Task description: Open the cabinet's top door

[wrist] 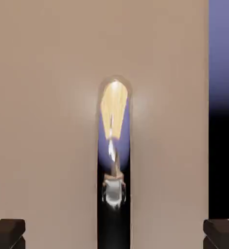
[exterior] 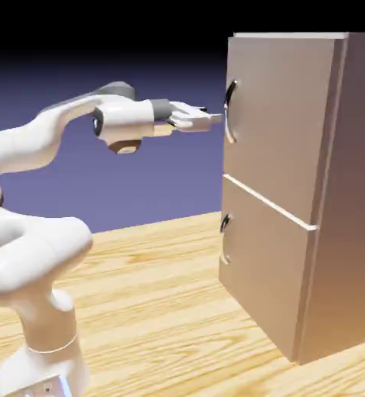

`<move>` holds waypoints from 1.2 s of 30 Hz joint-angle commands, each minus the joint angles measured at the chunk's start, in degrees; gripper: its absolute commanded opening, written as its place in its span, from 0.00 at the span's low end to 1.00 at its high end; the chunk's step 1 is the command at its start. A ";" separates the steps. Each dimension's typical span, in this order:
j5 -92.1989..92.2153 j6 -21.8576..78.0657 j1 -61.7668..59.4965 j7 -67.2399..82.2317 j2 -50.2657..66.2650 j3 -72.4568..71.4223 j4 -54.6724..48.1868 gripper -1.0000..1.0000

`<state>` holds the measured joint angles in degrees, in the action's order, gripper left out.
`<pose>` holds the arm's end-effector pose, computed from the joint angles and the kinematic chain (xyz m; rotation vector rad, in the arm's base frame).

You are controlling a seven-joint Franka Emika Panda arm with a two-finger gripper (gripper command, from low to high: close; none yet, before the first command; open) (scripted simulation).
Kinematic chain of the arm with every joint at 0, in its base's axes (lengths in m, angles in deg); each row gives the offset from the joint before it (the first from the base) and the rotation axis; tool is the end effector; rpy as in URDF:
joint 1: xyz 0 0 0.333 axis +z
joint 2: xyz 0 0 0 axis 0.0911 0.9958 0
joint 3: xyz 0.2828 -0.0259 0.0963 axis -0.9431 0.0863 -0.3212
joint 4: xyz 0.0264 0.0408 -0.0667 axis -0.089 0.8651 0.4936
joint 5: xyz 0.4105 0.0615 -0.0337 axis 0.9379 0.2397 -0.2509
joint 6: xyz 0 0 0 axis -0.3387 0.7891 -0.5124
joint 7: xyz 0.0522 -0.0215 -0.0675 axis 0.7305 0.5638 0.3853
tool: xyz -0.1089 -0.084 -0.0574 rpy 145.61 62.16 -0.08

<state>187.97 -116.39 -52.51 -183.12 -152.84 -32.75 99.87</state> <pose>0.4490 0.1358 0.5649 0.6499 1.4605 0.5739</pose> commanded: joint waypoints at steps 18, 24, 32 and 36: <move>1.70 32.68 9.42 10.63 -11.11 16.92 21.62 0.00; -6.11 43.94 13.41 16.28 -10.88 29.38 28.56 0.00; -19.02 56.57 13.83 22.31 -7.75 45.99 32.08 0.00; -26.18 62.63 13.29 25.52 -4.34 54.30 32.03 0.00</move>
<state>161.78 -53.83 -39.23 -157.60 -157.18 21.55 131.90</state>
